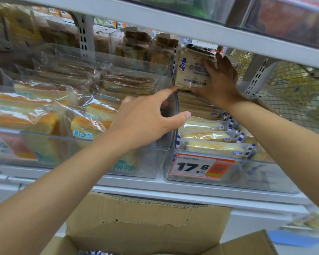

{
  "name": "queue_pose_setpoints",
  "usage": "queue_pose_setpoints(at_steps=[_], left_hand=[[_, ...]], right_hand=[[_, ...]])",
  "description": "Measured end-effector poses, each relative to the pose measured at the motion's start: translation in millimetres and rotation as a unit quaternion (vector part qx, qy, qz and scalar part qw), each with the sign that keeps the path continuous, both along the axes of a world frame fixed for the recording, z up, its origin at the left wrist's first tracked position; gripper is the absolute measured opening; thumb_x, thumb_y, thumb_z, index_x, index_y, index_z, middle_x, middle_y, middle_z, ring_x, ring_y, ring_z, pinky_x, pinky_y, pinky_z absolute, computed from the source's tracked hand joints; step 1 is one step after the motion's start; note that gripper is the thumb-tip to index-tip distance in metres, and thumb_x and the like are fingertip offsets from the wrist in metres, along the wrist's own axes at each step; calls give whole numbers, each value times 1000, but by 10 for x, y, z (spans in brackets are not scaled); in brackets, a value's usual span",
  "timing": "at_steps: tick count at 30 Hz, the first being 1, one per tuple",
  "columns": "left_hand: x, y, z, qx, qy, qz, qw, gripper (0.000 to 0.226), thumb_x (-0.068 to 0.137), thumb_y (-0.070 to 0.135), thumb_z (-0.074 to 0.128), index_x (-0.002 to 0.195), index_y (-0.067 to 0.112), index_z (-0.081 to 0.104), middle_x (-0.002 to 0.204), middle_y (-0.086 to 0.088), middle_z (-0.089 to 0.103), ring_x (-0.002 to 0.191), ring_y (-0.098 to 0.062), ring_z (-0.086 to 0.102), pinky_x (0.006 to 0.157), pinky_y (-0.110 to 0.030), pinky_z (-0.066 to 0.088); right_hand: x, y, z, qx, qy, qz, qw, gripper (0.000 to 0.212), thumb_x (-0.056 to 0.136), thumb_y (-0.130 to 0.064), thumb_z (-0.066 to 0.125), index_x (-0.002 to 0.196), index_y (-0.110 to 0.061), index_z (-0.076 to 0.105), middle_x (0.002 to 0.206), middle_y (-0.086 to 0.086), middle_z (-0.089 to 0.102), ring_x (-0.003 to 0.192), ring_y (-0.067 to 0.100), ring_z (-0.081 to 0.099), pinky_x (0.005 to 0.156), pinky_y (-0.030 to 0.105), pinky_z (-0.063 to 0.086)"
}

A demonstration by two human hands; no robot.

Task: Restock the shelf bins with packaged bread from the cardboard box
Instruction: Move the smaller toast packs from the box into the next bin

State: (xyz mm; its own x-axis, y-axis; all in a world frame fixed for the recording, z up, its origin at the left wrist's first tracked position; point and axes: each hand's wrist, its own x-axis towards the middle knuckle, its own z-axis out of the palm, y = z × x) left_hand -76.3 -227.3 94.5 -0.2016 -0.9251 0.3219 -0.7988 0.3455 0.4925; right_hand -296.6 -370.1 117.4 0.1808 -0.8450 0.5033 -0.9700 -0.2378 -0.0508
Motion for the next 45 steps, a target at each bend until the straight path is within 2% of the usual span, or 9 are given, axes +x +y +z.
queue_pose_setpoints(at_steps=[7,13,19,25,29,33,39,42,45], left_hand=[[-21,70,44,-23,-16,9,1000,77,83,76,42,148,34,36,135,5,57,123,-19,53,105,-43,35],[-146,409,187,-167,-34,51,984,37,84,52,65,108,24,63,103,3,62,100,-19,53,83,-36,43],[-281,1153,-193,-4,73,14,997,13,84,30,69,79,23,59,64,8,56,66,-13,56,61,-34,45],[113,1687,-1376,253,44,45,966,13,88,29,68,81,19,63,70,5,62,65,-12,55,69,-33,51],[476,1911,-2023,336,39,95,936,11,88,29,69,81,22,65,75,5,66,68,-8,59,67,-26,47],[637,1997,-2485,387,66,110,913,9,86,24,71,78,24,66,72,6,66,64,-1,58,64,-14,45],[591,2103,-2687,426,123,114,889,9,89,23,68,92,14,68,86,1,68,77,-10,62,65,-15,47],[515,2079,-2632,510,235,169,810,29,91,39,65,101,11,64,100,-9,70,84,-18,69,75,-29,58],[370,1994,-2488,656,435,187,587,46,88,52,62,113,14,53,119,-18,63,99,-27,71,72,-33,61]], right_hand=[[47,518,87,50,-47,51,996,57,89,-28,67,142,-28,46,153,1,37,142,24,29,116,34,19],[59,1365,30,53,-107,110,987,20,84,-18,67,104,-17,69,98,2,68,92,17,61,84,31,50],[36,2188,-218,31,-154,132,979,7,81,-13,62,81,-20,65,67,-7,54,67,14,53,66,37,49],[72,2818,-1349,301,-156,151,929,13,85,-16,63,90,-28,64,75,-14,60,67,4,53,67,30,48],[53,3034,-2281,448,-80,142,879,40,89,-19,64,129,-20,58,127,-2,60,112,13,56,98,31,44],[25,3033,-2920,471,-44,64,879,60,93,-31,60,146,-15,38,148,6,43,136,26,38,113,41,30],[10,3059,-3393,395,-27,59,917,32,95,-19,57,127,-16,60,119,2,56,114,23,48,97,33,34],[105,3123,-3275,317,-136,136,929,28,90,-19,67,118,-15,68,105,-1,60,101,20,54,93,35,41],[316,3281,-2994,319,-153,274,894,37,85,-19,73,121,-15,67,107,-2,63,96,13,52,89,26,43]])
